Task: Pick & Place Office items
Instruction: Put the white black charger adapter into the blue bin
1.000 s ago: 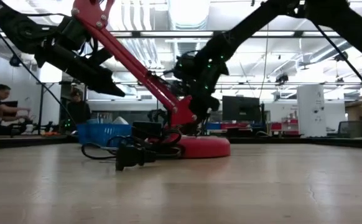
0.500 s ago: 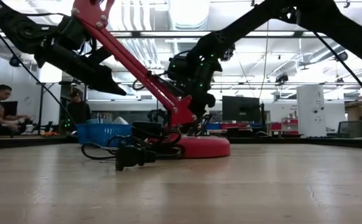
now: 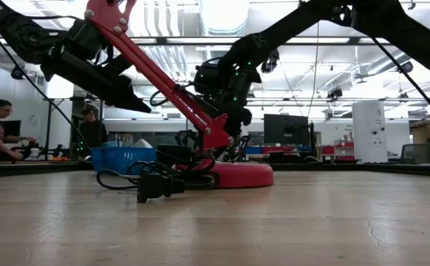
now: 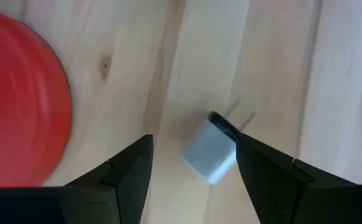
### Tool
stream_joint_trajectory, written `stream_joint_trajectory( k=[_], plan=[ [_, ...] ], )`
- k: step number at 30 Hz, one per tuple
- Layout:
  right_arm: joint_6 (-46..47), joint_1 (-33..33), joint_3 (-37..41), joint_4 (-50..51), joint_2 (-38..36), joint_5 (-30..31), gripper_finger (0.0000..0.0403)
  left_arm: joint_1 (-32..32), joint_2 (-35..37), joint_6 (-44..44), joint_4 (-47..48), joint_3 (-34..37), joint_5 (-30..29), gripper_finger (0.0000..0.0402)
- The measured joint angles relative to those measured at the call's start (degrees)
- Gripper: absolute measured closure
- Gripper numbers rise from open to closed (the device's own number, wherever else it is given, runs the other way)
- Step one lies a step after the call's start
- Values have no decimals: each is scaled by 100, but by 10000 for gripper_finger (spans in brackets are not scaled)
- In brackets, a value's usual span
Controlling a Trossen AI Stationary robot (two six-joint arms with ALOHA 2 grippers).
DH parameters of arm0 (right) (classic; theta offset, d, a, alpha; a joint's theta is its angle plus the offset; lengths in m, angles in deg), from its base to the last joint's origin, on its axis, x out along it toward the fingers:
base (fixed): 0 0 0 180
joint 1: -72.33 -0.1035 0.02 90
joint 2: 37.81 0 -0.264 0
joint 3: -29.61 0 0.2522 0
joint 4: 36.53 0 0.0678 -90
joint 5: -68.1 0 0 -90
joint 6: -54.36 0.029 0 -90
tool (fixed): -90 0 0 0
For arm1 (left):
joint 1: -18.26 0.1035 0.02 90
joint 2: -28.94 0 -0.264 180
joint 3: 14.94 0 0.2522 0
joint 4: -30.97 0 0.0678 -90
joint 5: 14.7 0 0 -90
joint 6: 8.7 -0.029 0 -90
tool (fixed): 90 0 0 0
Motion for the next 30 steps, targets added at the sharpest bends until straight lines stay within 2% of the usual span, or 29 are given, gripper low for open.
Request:
stream_joint_trajectory(
  k=[3,9,15,19,23,30],
  plan=[
    [267,-28,34,-12,-2,-52,179,0,0,2,30,1,8,296],
    [1443,-50,209,-188,-9,-47,179,0,0,0,30,2,22,296],
    [1837,-66,232,-369,-9,-190,179,0,0,-17,29,2,42,296],
    [1816,-84,241,-349,-7,-153,179,0,0,-20,28,2,42,296],
    [1365,-102,262,-161,-7,-131,179,0,0,-20,29,2,42,296],
    [963,-205,386,-147,-7,359,179,0,0,-20,28,2,41,296]
  ],
)
